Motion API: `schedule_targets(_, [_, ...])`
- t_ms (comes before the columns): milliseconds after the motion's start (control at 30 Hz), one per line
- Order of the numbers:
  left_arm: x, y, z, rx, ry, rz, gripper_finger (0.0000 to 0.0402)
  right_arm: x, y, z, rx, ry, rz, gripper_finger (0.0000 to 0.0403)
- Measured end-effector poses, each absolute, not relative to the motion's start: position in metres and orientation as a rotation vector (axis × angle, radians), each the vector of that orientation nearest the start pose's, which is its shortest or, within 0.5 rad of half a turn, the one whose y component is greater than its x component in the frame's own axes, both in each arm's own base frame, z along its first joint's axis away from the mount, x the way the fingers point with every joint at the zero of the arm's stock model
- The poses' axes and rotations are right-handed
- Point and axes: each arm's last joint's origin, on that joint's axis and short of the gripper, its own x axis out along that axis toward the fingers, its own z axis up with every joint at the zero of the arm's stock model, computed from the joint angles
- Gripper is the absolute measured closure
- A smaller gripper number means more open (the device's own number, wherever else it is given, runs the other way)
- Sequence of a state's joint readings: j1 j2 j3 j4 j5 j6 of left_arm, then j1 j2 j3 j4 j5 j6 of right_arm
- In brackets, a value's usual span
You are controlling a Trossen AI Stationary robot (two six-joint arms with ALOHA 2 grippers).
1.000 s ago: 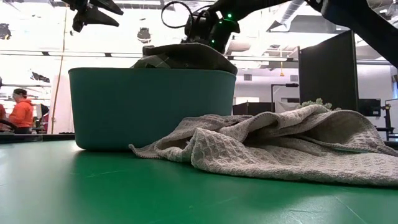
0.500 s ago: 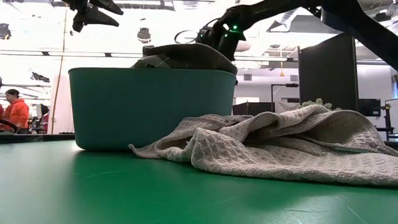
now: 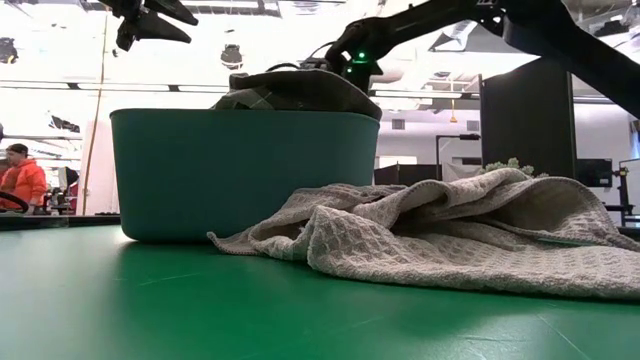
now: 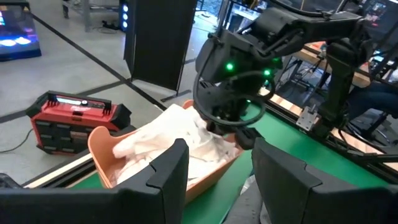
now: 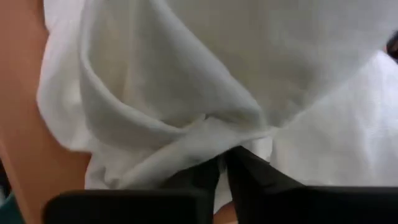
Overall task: Sort towels by color in basket
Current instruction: Put the white towel into the orange bin
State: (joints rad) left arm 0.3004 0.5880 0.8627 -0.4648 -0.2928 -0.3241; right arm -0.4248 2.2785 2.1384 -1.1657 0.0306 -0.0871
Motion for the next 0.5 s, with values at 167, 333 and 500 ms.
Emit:
schedule_targets(167, [0.106, 0.042, 0.356, -0.315, 0.096, 0.618, 0.0235, 0.419, -0.188, 0.243, 0.195, 1.364, -0.318, 0.0284])
schedule_targets(333, [0.106, 0.042, 0.356, -0.314, 0.096, 0.618, 0.0235, 0.411, -0.191, 0.268, 0.242, 1.363, -0.356, 0.0222])
schedule_targets(500, [0.106, 0.042, 0.356, -0.309, 0.097, 0.618, 0.0235, 0.410, -0.192, 0.296, 0.262, 1.273, -0.396, 0.0168])
